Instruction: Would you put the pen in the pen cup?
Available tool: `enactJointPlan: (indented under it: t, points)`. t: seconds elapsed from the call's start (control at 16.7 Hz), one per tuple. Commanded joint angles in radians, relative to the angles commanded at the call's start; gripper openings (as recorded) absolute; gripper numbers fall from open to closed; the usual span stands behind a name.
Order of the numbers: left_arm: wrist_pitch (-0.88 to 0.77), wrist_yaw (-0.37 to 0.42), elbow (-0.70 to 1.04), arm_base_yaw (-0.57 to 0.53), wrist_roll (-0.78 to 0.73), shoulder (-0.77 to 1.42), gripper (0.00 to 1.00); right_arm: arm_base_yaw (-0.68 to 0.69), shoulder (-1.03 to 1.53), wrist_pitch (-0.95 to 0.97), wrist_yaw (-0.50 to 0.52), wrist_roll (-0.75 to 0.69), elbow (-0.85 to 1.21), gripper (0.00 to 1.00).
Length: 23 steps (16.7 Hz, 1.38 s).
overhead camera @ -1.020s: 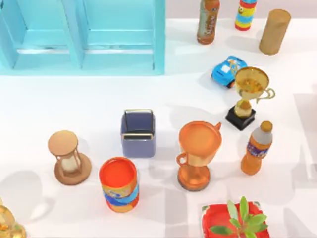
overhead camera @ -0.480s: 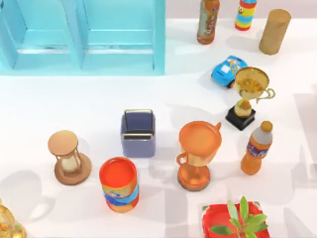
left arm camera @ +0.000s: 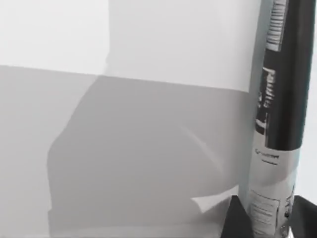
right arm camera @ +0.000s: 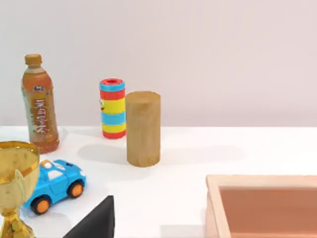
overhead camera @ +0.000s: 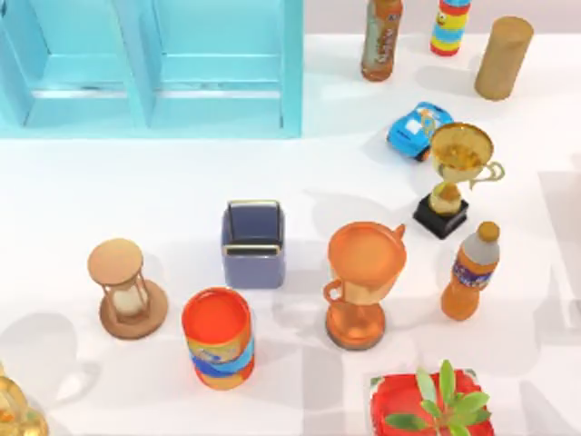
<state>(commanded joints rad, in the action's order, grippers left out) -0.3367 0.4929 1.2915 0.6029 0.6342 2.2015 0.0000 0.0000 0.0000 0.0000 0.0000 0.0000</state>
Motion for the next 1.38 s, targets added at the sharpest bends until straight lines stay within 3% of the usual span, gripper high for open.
enactJointPlan:
  t: [0.48,0.72,1.38]
  points:
    - [0.000,0.000,0.000,0.000,0.000,0.000,0.00,0.000,0.000,0.000,0.000,0.000,0.000,1.00]
    - [-0.097,-0.009,0.008,0.064,-0.048,-0.112,0.00,0.000,0.000,0.000,0.000,0.000,0.000,1.00]
    - [-0.684,0.060,-0.038,0.340,-0.347,-0.576,0.00,0.000,0.000,0.000,0.000,0.000,0.000,1.00]
